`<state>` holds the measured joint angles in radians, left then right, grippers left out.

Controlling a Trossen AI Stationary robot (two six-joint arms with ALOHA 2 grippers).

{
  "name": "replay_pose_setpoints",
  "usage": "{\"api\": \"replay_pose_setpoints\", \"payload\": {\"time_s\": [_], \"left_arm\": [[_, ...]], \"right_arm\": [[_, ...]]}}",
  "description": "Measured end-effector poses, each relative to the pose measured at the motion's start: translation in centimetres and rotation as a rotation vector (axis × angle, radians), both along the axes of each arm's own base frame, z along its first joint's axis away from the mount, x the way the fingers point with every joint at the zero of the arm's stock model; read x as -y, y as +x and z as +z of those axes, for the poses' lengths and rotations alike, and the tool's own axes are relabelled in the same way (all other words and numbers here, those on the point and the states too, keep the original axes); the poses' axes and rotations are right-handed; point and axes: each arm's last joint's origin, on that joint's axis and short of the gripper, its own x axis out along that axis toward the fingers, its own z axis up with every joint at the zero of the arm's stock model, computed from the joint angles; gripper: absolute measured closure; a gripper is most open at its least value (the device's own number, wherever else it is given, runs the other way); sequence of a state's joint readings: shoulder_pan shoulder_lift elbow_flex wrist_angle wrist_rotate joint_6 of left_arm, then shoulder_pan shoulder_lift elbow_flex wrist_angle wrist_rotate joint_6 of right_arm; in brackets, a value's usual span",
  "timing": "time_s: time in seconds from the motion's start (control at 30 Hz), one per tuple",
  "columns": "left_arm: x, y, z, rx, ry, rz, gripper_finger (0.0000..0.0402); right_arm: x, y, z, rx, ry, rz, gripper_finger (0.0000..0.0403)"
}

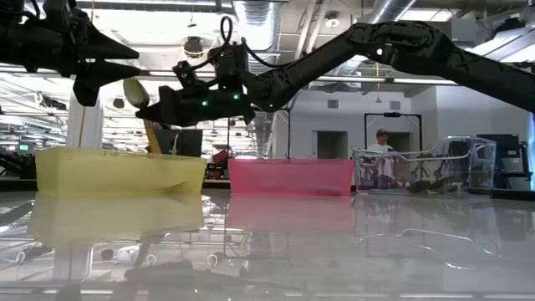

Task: Sort silverware by color (type)
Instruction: Put the yellow spoon into the yellow bin

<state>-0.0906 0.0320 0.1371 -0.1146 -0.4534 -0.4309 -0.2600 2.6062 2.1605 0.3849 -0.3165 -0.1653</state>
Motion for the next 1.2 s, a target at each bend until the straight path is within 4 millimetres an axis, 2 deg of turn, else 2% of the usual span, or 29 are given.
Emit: {"api": "replay_pose_setpoints", "payload": {"time_s": [0.57, 0.77, 1.1, 1.2], "left_arm": [[-0.01, 0.0, -0.01, -0.002, 0.004, 0.004, 0.0253], [-0.01, 0.0, -0.01, -0.002, 0.004, 0.003, 0.0253], [-0.01, 0.0, 0.0, -0.002, 0.004, 0.003, 0.0253], [-0.01, 0.0, -0.01, -0.002, 0.004, 0.003, 0.0253]], "right_arm": [[-0.08, 0.06, -0.53, -0.054, -0.042, -0.104, 0.0377], [-0.13, 0.07, -0.7, -0.074, -0.042, -0.15, 0.0345], [-0.09, 0.06, -0.74, -0.077, -0.012, -0.151, 0.0331], [-0.12, 0.06, -0.76, -0.079, -0.012, -0.15, 0.0309]]}}
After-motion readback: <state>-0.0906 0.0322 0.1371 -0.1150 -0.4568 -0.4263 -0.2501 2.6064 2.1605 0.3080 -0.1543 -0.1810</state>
